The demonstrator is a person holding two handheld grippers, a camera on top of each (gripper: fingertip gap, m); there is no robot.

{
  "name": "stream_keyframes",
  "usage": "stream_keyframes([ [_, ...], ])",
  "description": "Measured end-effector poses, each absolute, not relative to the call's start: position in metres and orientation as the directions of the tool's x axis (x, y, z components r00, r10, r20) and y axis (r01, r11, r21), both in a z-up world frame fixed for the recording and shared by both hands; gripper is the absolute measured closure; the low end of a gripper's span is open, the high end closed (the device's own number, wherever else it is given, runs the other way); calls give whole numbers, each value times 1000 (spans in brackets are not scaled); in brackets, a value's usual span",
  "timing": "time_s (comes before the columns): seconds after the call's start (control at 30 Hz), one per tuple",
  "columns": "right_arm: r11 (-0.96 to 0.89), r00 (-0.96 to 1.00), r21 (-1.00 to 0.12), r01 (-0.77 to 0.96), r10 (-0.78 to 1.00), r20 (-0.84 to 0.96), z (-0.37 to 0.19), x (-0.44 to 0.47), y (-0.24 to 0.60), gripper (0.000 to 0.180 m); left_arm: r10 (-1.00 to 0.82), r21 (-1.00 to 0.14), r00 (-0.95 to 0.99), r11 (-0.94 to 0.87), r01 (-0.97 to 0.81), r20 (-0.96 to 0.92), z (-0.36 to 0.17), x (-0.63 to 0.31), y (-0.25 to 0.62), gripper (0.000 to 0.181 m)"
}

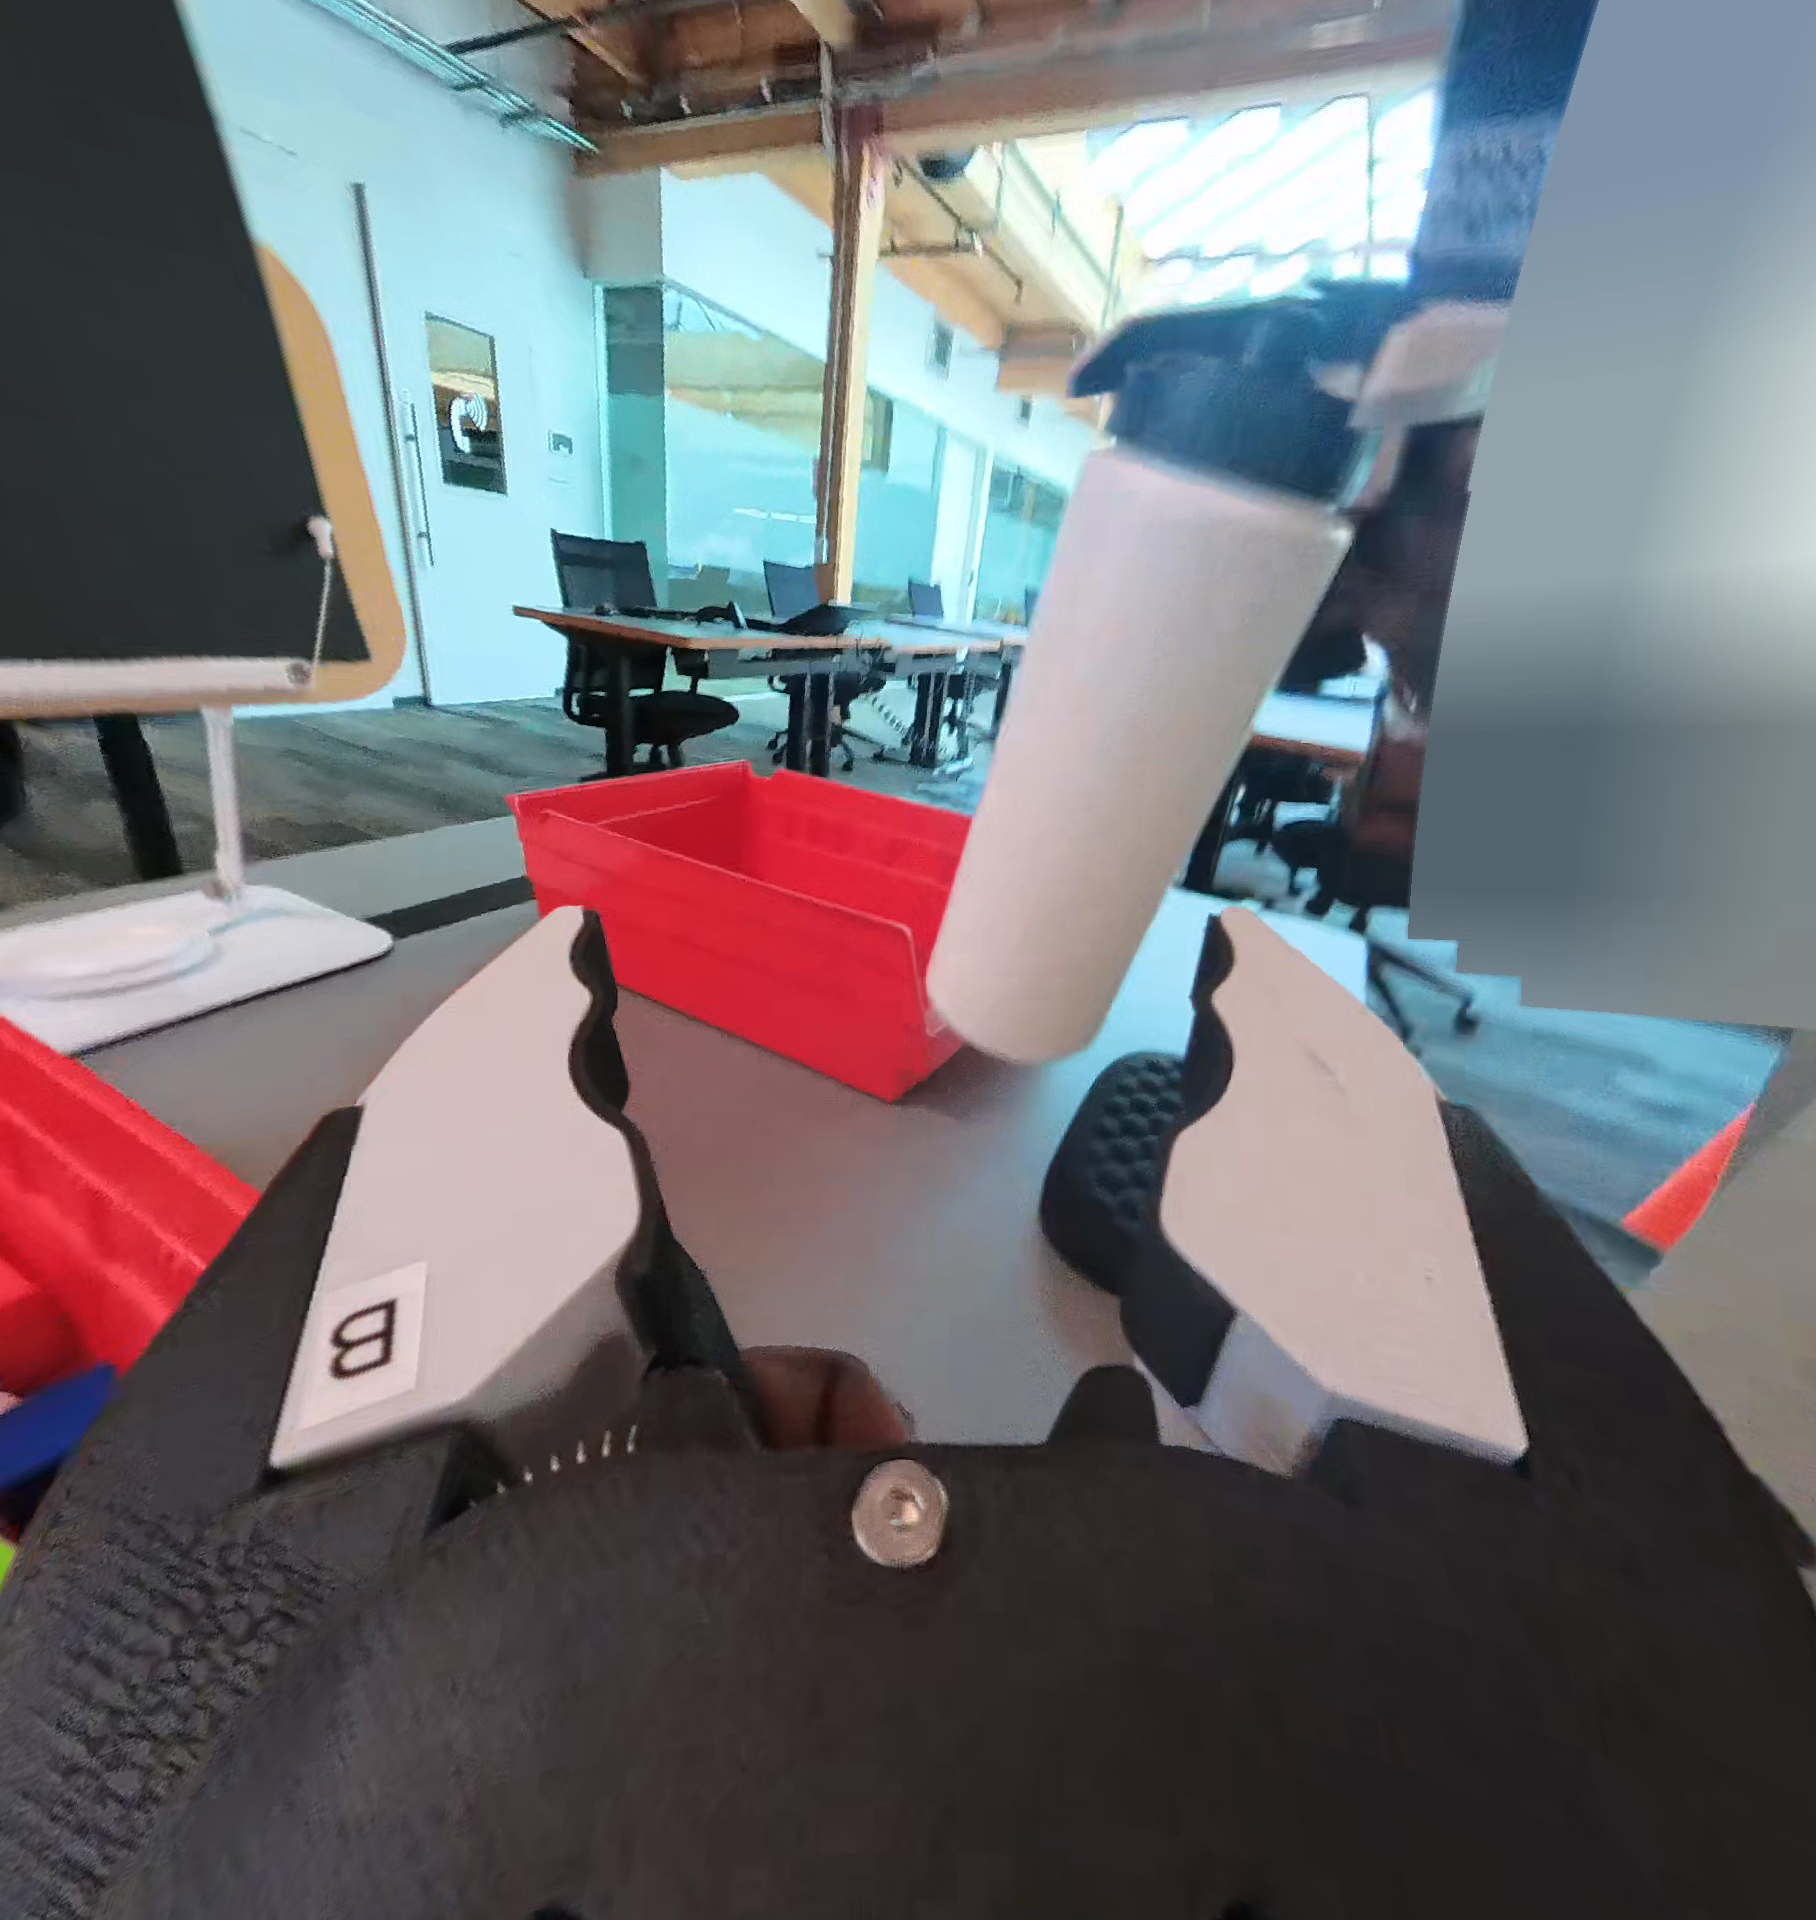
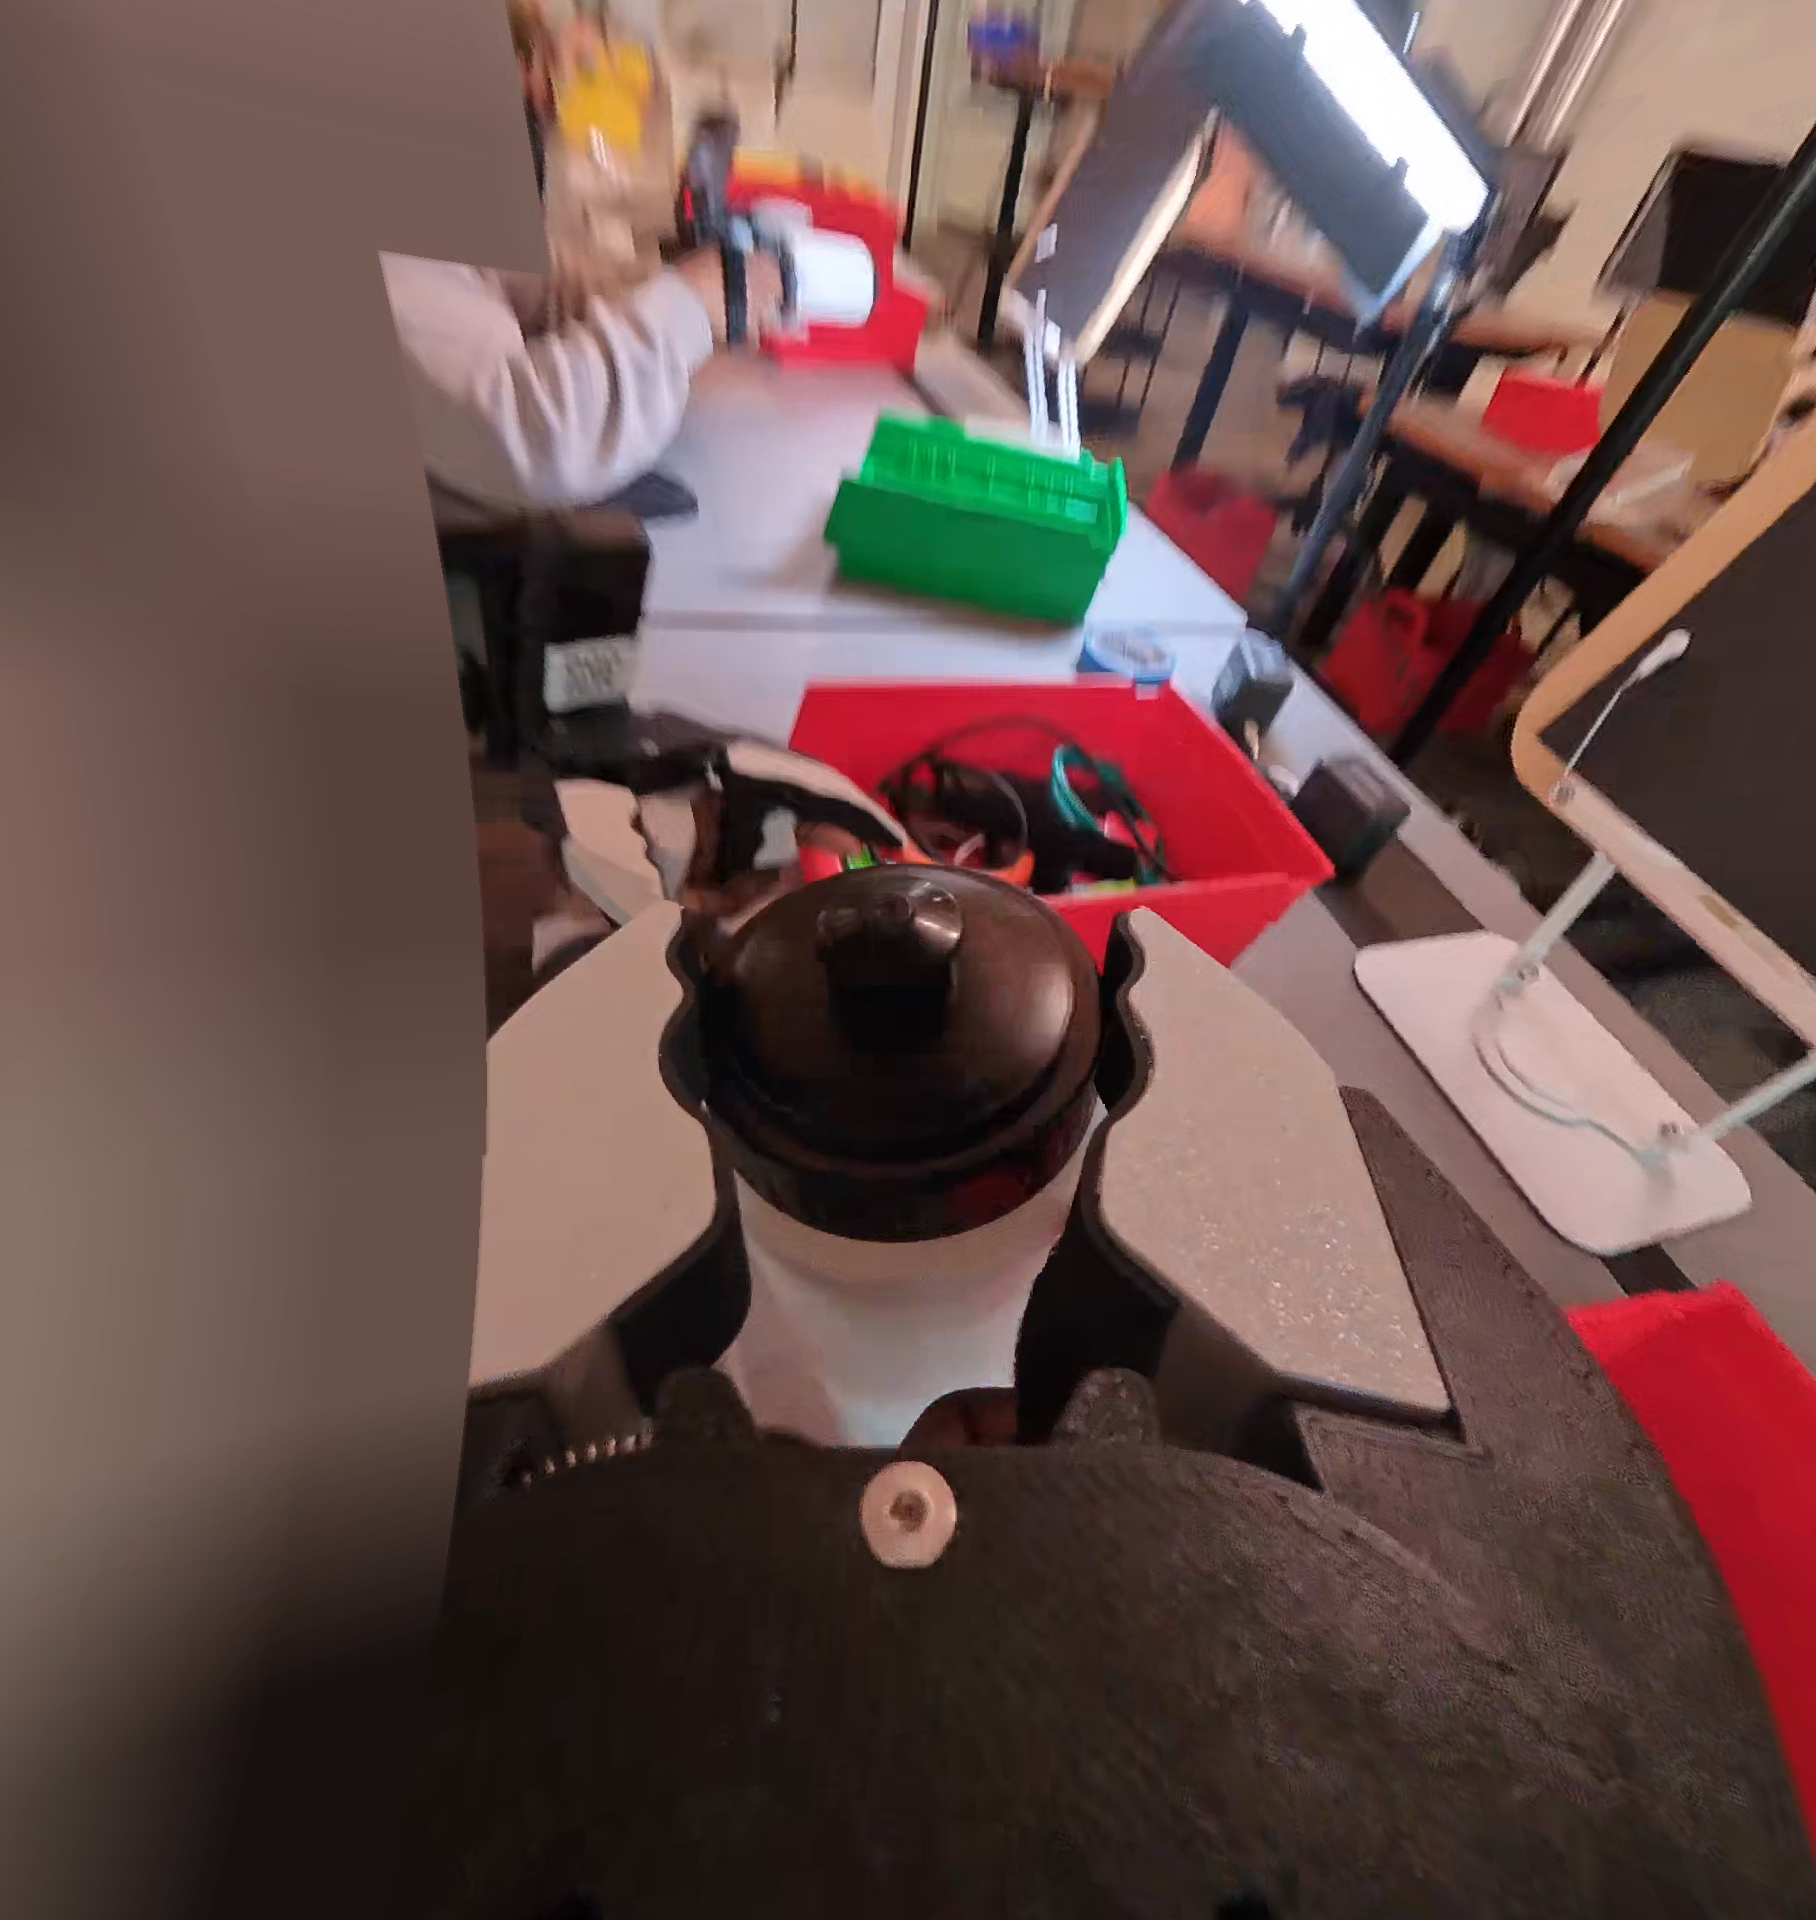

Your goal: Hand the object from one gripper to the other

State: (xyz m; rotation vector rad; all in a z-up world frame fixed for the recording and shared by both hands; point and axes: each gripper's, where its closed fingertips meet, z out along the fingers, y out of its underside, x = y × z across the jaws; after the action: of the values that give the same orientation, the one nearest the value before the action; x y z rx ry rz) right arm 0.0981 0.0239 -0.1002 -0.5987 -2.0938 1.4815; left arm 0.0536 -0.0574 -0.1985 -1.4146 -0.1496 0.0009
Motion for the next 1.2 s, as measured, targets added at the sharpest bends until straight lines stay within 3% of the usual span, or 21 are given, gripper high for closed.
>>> stream_keyframes([
  [0.03, 348, -779, -933, 96, 609, 147, -104, 94, 25, 126, 89, -991, 995, 131, 41, 53, -196, 59, -53, 75],
  [0.13, 461, -793, -868, 187, 592, 143, -118, 85, 28, 128, 46, -994, 998, 94, -52, -48, -190, 78, -34, 75],
  [0.27, 527, -784, -803, 278, 607, 127, -152, 73, 33, 128, -74, -1000, 997, 26, 5, 4, -208, 102, 20, 70],
  [0.57, 449, -791, -871, 200, 599, 128, -116, 68, 23, 128, 22, -988, 996, 121, -94, -92, -183, 98, 40, 67],
  [0.77, 311, -842, -933, 181, 539, 16, -100, 73, -4, 128, 37, -988, 993, 103, -117, -113, -184, 96, 49, 68],
  [0.87, 237, -869, -955, 177, 494, -39, -94, 76, -13, 128, 42, -988, 993, 105, -110, -106, -181, 94, 46, 76],
  [0.93, 201, -882, -963, 179, 466, -67, -93, 78, -18, 128, 25, -988, 994, 105, -112, -110, -180, 96, 44, 93],
  [1.2, 183, -895, -971, 153, 441, -58, -94, 77, -22, 123, 35, -990, 992, 77, -120, -118, -183, 91, 38, 95],
])
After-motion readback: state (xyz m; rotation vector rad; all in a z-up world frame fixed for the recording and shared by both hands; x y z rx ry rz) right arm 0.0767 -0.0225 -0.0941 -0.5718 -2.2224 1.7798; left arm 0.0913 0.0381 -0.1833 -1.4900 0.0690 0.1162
